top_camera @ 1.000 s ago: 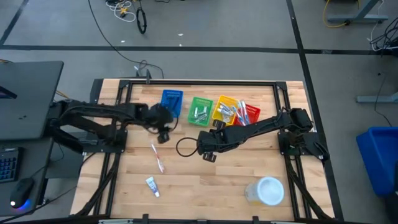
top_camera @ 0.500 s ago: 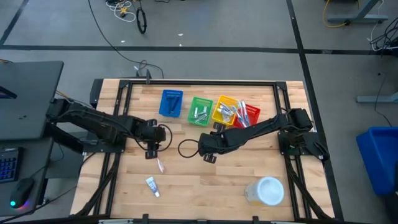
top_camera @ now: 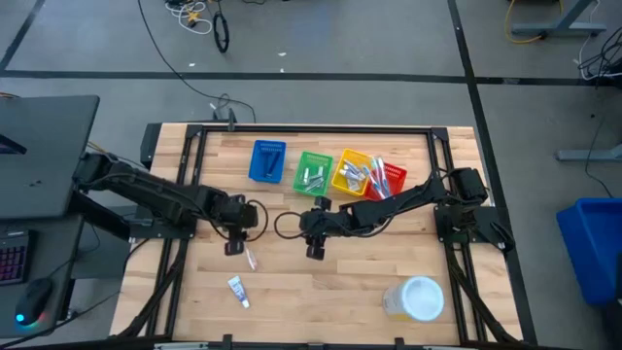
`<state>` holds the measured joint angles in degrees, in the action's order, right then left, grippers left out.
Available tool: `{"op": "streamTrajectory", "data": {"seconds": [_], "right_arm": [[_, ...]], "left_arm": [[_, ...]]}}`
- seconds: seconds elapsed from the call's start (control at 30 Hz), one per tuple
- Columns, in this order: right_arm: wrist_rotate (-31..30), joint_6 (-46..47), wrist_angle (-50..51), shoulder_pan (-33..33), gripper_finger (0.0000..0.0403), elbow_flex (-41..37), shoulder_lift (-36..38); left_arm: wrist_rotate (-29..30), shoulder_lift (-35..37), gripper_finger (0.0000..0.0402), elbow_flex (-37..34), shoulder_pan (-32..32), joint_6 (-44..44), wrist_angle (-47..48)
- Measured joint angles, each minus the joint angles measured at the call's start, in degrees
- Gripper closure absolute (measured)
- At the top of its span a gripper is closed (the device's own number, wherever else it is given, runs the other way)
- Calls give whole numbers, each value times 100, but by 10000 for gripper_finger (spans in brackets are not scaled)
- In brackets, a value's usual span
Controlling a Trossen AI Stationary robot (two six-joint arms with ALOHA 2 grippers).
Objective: Pick & Place Travel size toiletries
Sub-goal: Put the white toothpaste into the yellow bin
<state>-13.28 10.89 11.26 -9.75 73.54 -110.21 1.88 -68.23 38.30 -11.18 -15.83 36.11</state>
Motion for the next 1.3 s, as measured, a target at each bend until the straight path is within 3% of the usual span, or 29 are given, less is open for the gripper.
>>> {"op": "streamTrajectory", "data": {"seconds": [0.27, 0.53, 0.77, 1.07, 1.3], "right_arm": [[-4, 17, 40, 58, 188, -62, 2], [-4, -74, 51, 80, 200, -62, 2], [-4, -89, 51, 80, 216, -62, 2], [33, -145, 184, 78, 227, -60, 2], [33, -134, 180, 78, 233, -60, 2]], "left_arm": [[-474, 0, 260, 0, -1074, -481, -819], [-36, -349, 260, 2, -2476, -1128, -1738], [11, -1027, 247, 2, -2946, -2112, -1806], [-109, -1629, 204, 4, -3308, -1304, -2107], [311, -2130, 199, 9, -3583, -705, -2707]]}}
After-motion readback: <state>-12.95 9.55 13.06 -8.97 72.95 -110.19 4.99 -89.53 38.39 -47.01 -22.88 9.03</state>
